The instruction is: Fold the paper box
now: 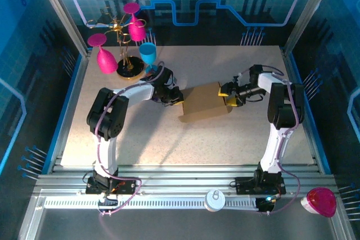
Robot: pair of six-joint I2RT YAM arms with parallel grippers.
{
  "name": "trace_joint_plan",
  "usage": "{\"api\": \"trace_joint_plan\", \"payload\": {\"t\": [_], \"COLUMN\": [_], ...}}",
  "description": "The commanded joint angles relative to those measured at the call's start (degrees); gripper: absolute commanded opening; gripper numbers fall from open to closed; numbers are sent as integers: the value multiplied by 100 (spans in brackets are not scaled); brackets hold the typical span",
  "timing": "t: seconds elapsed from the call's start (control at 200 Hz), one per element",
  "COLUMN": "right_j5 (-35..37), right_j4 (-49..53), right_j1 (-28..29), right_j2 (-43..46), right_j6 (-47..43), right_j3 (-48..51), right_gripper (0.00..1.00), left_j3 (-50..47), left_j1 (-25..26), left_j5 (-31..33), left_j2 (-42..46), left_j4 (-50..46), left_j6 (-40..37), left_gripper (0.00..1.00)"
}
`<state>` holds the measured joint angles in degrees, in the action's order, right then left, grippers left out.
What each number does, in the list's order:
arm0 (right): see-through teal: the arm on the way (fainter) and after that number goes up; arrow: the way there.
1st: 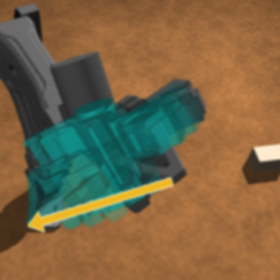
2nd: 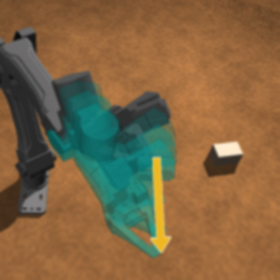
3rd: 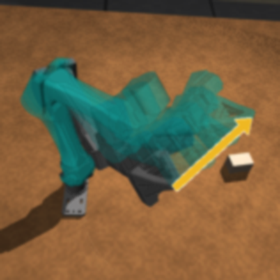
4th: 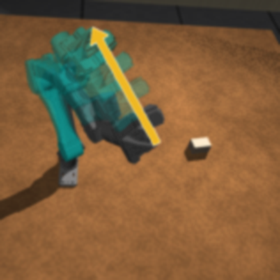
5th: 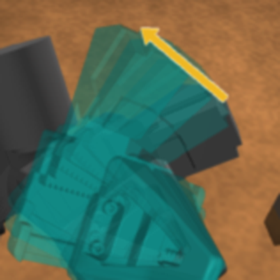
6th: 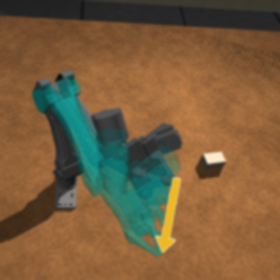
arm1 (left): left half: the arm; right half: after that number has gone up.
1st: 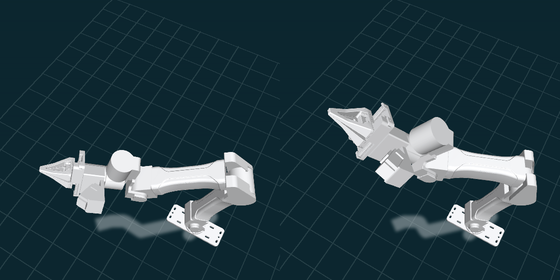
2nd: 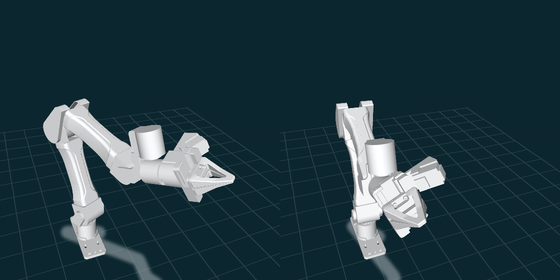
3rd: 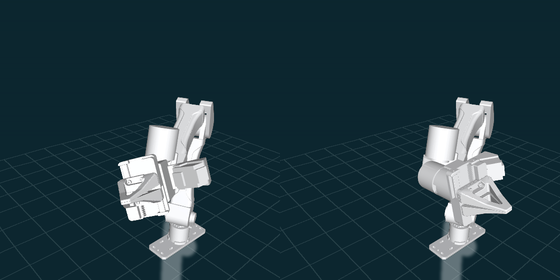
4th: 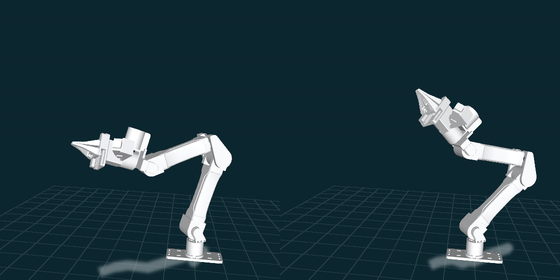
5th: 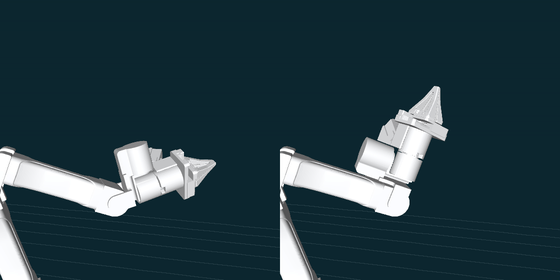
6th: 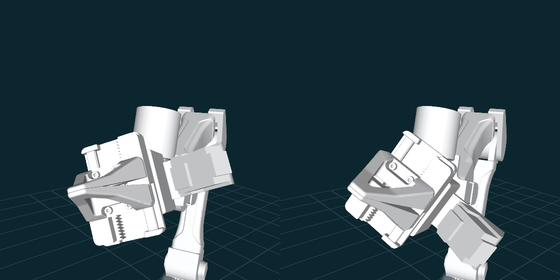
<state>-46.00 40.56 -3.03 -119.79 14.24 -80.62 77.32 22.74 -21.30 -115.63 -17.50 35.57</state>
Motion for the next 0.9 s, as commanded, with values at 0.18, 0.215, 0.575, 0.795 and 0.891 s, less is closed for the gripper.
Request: {"api": "trace_joint_plan", "payload": {"t": [0.18,0.215,0.575,0.795,0.891], "right_j5": [-884,-967,-1158,-1156,-1061], "right_j4": [-225,-285,-482,-676,-750], "right_j1": [207,252,628,744,842], "right_j2": [-216,-199,-179,-67,-66], "right_j6": [54,108,424,810,967], "right_j3": [-49,-41,-44,-38,-40], "right_gripper": [75,74,54,45,45], "left_j3": [-504,-507,-501,-482,-413], "left_j1": [-165,-165,-165,-165,-156], "left_j5": [534,511,373,225,137], "left_j2": [-258,-258,-237,-72,-117], "left_j4": [-576,-539,-258,36,62], "left_j6": [-99,-71,116,233,270], "left_gripper": [12,12,12,12,12]}}
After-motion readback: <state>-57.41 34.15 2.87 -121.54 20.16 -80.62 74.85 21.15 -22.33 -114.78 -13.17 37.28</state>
